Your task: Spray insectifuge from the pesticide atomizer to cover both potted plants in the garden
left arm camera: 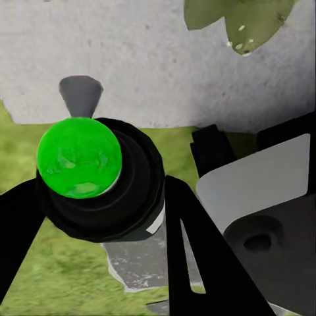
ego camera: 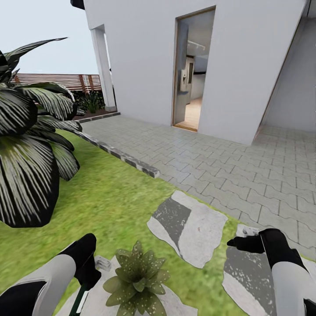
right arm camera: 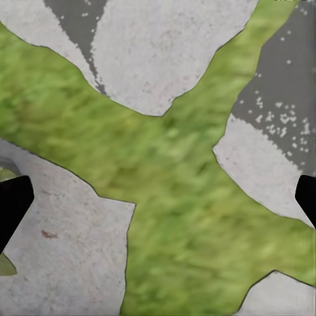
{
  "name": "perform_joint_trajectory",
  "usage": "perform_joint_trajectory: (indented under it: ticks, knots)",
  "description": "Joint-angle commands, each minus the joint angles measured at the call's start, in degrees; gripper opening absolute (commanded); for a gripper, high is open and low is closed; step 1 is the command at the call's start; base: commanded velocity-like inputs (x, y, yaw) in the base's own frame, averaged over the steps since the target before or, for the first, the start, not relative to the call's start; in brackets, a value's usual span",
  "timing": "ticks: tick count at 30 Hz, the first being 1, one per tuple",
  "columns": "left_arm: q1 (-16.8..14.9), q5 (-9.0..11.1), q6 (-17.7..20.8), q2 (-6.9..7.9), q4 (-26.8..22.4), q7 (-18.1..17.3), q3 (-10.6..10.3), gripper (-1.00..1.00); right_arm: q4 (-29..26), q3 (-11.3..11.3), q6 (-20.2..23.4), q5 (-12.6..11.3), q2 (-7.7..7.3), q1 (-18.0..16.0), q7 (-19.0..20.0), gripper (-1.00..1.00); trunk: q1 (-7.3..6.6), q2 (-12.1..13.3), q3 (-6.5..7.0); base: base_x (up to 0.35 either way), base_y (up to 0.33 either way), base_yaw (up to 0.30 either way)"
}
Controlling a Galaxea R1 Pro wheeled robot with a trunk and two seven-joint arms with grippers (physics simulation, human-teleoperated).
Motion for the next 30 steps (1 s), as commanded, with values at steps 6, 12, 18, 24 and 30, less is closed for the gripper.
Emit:
perform_joint_trajectory:
  ticks: [6,12,18,24,30]
  knots:
    - [0.0,-0.6,0.3,-0.03,-0.2,-0.5,0.4,-1.0,-0.1,-0.1,0.1,0.6,0.03,-0.1,0.6,1.0,-0.01,0.0,-0.06,0.0,0.0,0.0]
    - [0.0,-0.7,0.3,-0.03,0.4,-0.5,0.4,-1.0,-0.1,-0.1,0.1,0.6,0.03,-0.1,0.6,1.0,-0.01,0.0,-0.06,-0.127,-0.084,0.0]
    - [0.0,-0.7,0.3,-0.01,0.7,-0.5,0.4,-1.0,-0.1,-0.1,0.1,0.6,0.03,-0.1,0.6,1.0,-0.01,0.0,-0.06,-0.147,-0.069,0.0]
    - [0.0,-0.9,0.2,-0.02,0.0,0.5,0.3,-1.0,-0.1,-0.1,0.1,0.6,0.03,-0.1,0.6,1.0,-0.01,0.0,-0.06,-0.007,-0.003,0.0]
    - [0.0,-0.6,-0.4,-0.07,-0.8,7.7,0.4,-1.0,-0.1,-0.1,0.1,0.6,0.03,-0.1,0.6,1.0,-0.01,0.0,-0.06,0.0,0.0,0.0]
